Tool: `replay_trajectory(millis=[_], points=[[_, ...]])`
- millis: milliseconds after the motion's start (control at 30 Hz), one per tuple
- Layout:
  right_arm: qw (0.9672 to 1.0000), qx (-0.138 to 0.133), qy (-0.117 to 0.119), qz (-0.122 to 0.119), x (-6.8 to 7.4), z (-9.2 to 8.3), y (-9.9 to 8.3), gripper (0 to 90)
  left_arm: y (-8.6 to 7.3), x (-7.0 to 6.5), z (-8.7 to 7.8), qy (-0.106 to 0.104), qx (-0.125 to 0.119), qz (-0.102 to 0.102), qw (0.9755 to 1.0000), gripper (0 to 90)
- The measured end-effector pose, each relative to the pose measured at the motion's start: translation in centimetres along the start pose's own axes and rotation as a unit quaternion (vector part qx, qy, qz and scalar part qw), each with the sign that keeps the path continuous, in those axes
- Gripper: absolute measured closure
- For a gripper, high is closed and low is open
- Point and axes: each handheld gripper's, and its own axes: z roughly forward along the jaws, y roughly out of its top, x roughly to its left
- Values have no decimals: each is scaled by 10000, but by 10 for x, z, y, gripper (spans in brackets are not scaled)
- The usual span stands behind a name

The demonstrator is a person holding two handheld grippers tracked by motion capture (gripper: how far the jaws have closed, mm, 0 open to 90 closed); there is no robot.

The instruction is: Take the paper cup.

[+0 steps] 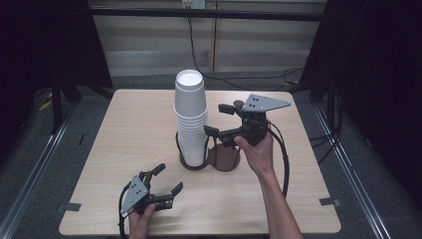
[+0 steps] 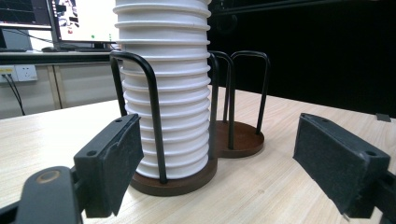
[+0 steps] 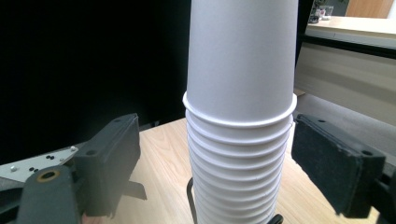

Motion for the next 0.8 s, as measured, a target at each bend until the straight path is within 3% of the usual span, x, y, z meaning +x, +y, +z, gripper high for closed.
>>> replay_trajectory(millis=[800], points=[[9989, 436, 86, -110, -15, 13, 43, 134, 0, 0, 0, -1, 0, 1, 10000, 154]])
